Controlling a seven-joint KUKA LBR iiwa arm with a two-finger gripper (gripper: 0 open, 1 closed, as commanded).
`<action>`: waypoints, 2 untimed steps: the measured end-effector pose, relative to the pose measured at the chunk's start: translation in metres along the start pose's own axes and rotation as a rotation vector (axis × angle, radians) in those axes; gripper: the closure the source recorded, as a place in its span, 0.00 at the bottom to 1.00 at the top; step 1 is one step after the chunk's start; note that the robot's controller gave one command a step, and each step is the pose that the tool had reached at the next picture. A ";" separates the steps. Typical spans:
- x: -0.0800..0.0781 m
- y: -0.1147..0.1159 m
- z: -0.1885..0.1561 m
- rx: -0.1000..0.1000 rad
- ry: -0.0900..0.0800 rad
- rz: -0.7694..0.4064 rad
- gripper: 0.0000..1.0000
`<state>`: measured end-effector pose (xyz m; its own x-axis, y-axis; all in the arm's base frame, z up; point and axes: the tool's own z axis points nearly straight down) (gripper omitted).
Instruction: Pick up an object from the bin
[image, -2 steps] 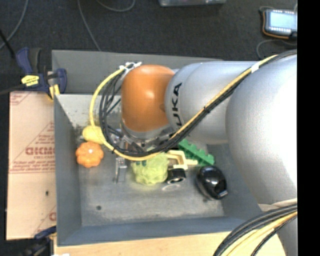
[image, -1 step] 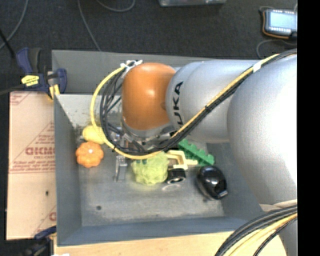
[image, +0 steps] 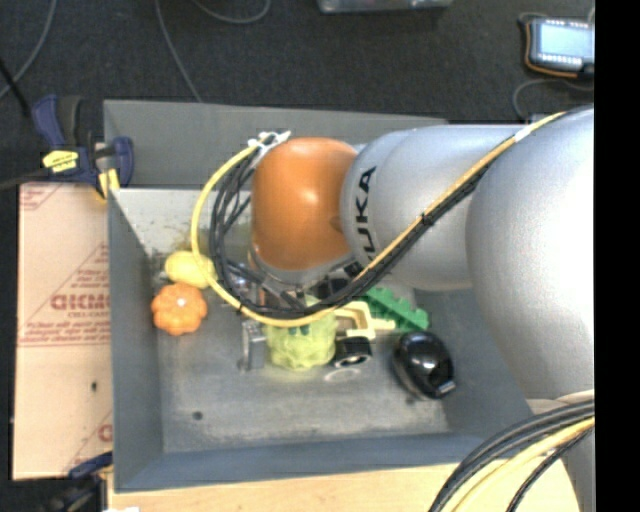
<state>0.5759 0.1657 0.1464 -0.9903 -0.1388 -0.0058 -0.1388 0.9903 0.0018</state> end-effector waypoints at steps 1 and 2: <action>-0.005 -0.028 0.017 0.001 0.001 -0.228 0.00; 0.026 -0.078 0.050 -0.001 -0.003 -0.155 0.00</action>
Offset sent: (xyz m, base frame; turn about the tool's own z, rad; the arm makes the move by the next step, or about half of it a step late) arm -0.0383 -0.1217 -0.0764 -0.1006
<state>0.5612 0.0849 0.0964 -0.9570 -0.2899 -0.0092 -0.2899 0.9571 0.0016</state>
